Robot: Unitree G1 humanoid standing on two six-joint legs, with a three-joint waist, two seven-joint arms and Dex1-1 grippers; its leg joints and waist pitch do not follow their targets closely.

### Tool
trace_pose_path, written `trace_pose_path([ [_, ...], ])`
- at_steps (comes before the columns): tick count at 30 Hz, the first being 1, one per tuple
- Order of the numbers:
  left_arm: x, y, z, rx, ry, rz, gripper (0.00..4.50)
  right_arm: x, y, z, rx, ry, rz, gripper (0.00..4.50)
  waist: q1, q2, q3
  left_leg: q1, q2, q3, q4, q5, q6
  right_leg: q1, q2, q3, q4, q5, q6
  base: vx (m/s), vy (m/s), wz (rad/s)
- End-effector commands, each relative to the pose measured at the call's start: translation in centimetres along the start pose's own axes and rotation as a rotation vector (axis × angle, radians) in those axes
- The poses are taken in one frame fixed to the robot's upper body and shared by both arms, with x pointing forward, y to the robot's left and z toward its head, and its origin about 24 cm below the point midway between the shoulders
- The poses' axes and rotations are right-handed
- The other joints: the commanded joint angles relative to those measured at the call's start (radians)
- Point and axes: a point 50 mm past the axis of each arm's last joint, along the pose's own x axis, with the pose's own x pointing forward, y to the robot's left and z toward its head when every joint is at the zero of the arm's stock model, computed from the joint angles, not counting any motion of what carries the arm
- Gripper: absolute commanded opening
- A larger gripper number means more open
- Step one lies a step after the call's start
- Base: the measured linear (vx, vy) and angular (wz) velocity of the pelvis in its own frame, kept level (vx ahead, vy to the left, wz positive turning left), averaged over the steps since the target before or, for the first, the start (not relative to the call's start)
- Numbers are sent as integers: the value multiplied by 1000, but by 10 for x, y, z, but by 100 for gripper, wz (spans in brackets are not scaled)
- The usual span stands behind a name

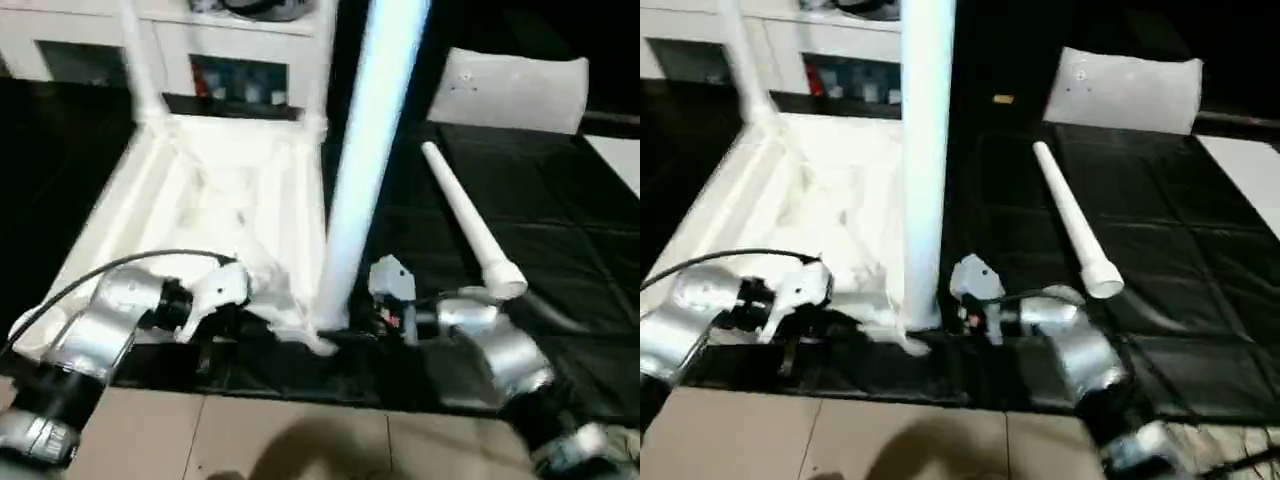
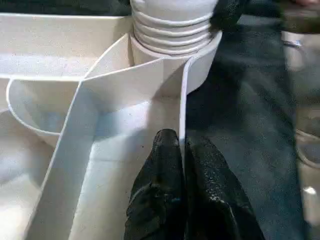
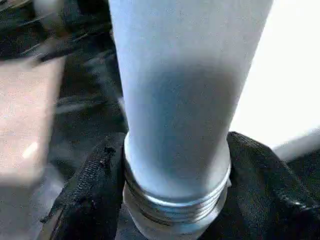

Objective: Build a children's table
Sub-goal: Rotate leg to tighten

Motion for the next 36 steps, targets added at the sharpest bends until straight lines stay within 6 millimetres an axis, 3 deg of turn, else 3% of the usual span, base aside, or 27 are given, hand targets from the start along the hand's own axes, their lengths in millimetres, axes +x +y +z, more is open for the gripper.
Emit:
trace_pose_path([
  [1, 22, -7, 15, -54, -115, 63, 0, 13, 4, 1, 52, -6, -85, 269, -1, 8, -42, -16, 20, 0, -85, -197, -7, 52, -71, 52, -92, -343, -146, 0, 0, 0],
  [4, 29, -8, 19, -61, -134, 103, 0, 18, 7, 2, 85, -24, -111, 269, -7, 10, -45, -15, 14, 2, -79, -180, 17, 48, -70, 55, -97, -358, -132, 0, 0, 0],
  [6, 45, -6, 32, -92, -163, 181, 0, 31, 10, 4, 137, -42, -192, 269, -11, 6, -44, -18, 15, 5, -79, -157, 26, 47, -67, 57, -95, -324, -136, 0, 0, 0],
  [9, 66, -2, 55, -140, -214, 277, 0, 50, 13, 8, 186, -50, -312, 269, -11, 8, -45, -18, 15, 5, -79, -127, 12, 47, -69, 56, -92, -296, -144, 0, 0, 0],
  [14, 66, -2, 55, -140, -214, 277, 0, 50, 13, 8, 186, -50, -312, 269, -10, 7, -48, -21, 11, 7, -77, -118, 38, 51, -68, 56, -91, -231, -141, 0, 0, 0],
  [18, 67, -3, 52, -102, -155, 263, 0, 49, 11, 11, 182, -71, -359, 269, -11, 9, -43, -19, 14, 6, -81, -153, 34, 47, -69, 55, -98, -301, -125, 0, 0, 0],
  [19, 65, -3, 47, -79, -107, 242, 0, 46, 9, 12, 182, -85, -379, 304, -9, -1, -45, -18, 14, 5, -83, -153, 34, 46, -71, 55, -98, -324, -116, 0, 0, 0],
  [23, 54, -3, 34, -58, -14, 222, 0, 31, 3, 12, 193, -116, -404, 349, -12, 5, -46, -17, 19, 3, -87, -164, 24, 44, -70, 56, -96, -296, -113, 0, 0, 0],
  [27, 43, 0, 28, -59, 10, 227, 0, 17, 0, 14, 167, -129, -367, 388, -13, 4, -52, -19, 18, 6, -80, -85, 37, 53, -69, 57, -79, -117, -165, 0, 0, 0],
  [28, 40, 1, 26, -58, 16, 224, 0, 12, -1, 14, 159, -132, -357, 396, -13, -2, -59, -19, 18, 7, -77, -59, 44, 59, -68, 56, -74, -78, -177, 0, 0, 0],
  [30, 34, 1, 22, -43, 22, 198, 0, 4, -4, 15, 137, -132, -339, 419, -10, -1, -58, -21, 17, 8, -75, -38, 60, 61, -70, 57, -71, -44, -188, 0, 0, 0],
  [36, 22, -5, 16, 43, 22, 53, 0, -15, -7, 17, 53, -111, -233, 446, -7, -1, -55, -17, 20, 9, -77, -81, 56, 58, -73, 56, -79, -132, -185, 0, 0, 0],
])
